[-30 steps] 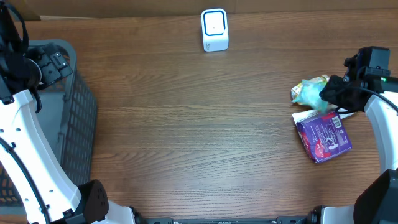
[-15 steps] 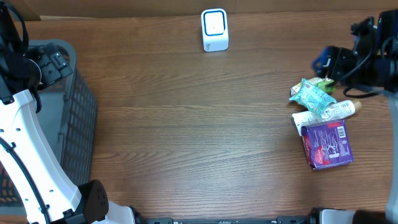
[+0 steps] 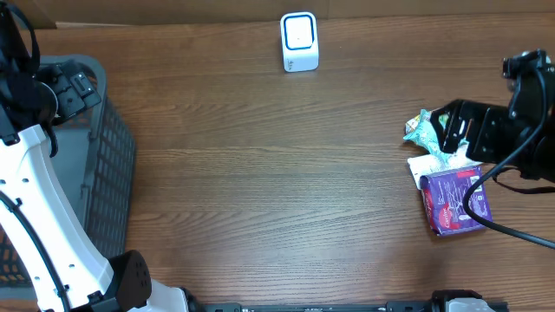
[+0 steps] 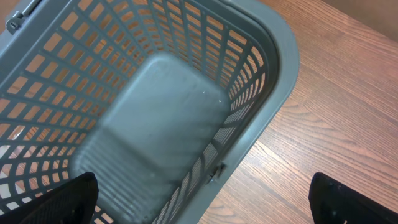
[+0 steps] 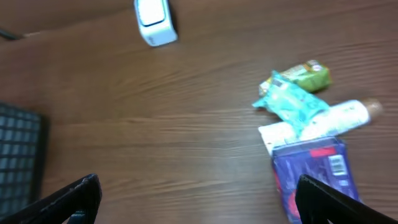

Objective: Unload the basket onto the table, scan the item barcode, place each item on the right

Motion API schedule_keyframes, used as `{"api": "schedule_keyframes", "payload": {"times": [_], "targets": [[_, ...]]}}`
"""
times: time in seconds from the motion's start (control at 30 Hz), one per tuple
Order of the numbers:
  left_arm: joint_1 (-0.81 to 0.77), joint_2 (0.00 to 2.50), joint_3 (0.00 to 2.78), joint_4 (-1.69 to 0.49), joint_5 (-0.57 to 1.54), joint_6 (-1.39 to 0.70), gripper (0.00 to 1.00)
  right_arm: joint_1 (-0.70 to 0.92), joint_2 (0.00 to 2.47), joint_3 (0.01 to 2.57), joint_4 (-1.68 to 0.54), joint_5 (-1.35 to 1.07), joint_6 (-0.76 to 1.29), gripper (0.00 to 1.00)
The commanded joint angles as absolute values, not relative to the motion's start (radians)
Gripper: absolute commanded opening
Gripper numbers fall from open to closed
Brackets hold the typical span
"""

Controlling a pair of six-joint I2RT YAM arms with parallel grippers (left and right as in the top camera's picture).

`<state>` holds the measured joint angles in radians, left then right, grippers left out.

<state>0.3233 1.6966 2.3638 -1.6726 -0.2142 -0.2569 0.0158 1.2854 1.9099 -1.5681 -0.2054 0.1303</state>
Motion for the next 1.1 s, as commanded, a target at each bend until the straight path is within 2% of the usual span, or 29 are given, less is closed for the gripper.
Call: {"api": "schedule_keyframes", "payload": {"times": [0.0,0.13,0.33,0.57,0.7,1.07], "targets": [[0.327,1.703,2.363,-1.671,-0.22,-0.247,0.99,0.022,1.281,1.918,-1.552,-0.122,0.121,1.0],[0.327,1.703,2.363,-1.671,-0.22,-0.247,1.0,0.022,1.28,1.898,-1.464,-0.104,0.098,1.0],[0.327,1.703,2.363,-1.671,-0.22,-0.247,1.0,0.022,1.095,1.712,-1.224,-0.107,0.078,1.0],[0.327,1.703,2.363,-1.671,-0.22,-0.247,1.0,-0.001,0.778,1.315,-0.939,-0.093,0.077,1.0],[0.327,1.703,2.363,-1.671,-0.22,-0.247,1.0,-0.02,0.566,0.98,-0.666,-0.086,0.077,1.0],[0.327,1.703,2.363,-1.671,-0.22,-0.246,0.99,-0.021,0.288,0.398,-0.182,-0.098,0.078,1.0]]}}
